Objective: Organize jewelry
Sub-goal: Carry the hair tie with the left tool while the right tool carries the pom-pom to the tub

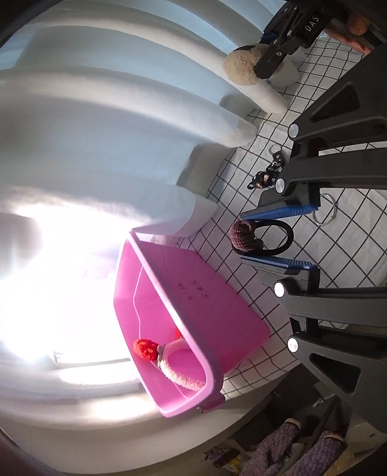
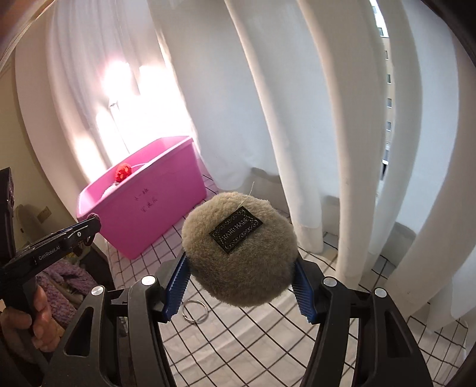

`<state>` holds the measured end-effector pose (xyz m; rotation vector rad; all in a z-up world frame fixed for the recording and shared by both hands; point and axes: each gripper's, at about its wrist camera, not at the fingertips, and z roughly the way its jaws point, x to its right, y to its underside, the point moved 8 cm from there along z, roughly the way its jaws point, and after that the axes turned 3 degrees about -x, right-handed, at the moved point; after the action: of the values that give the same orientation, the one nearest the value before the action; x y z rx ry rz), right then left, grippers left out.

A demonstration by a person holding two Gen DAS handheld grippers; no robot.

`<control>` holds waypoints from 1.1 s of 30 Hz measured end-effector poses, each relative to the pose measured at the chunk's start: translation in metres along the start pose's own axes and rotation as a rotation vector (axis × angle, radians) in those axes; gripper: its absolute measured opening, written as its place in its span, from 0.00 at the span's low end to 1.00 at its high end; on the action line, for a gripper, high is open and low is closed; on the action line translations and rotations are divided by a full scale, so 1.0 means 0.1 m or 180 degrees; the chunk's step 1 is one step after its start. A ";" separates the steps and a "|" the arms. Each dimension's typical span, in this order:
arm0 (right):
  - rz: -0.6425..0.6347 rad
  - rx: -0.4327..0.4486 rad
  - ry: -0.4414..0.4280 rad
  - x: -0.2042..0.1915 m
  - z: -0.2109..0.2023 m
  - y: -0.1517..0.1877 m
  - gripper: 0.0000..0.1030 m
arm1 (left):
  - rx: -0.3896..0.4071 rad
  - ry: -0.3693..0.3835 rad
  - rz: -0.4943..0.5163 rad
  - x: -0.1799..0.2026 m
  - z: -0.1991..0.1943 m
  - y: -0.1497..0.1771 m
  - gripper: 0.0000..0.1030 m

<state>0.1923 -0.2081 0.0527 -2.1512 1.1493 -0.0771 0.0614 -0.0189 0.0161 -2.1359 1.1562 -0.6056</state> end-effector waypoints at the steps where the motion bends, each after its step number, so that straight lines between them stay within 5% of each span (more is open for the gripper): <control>1: -0.0005 0.0020 -0.0075 -0.08 0.02 -0.08 0.58 | 0.0040 -0.0054 -0.0037 -0.10 -0.06 -0.07 0.22; 8: -0.0217 0.0153 -0.0498 -0.93 0.33 -0.62 0.58 | 0.0300 -0.0292 -0.0195 -0.88 -0.22 -0.58 0.22; 17: -0.0358 -0.0036 -0.0668 -2.05 1.34 -1.26 0.58 | 0.0282 -0.0191 -0.0132 -1.85 0.27 -1.22 0.23; 25: -0.0377 -0.0350 -0.0435 -2.53 2.26 -1.68 0.58 | -0.0101 0.0053 -0.0065 -2.29 1.03 -1.50 0.23; 33: -0.0280 -0.0969 -0.0163 -2.48 2.95 -1.71 0.58 | -0.0624 0.0257 -0.0039 -2.35 1.61 -1.47 0.23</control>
<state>0.2674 0.2025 -0.0070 -2.4554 1.0934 0.1210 0.1292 0.2926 -0.0148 -2.3024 1.2938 -0.6107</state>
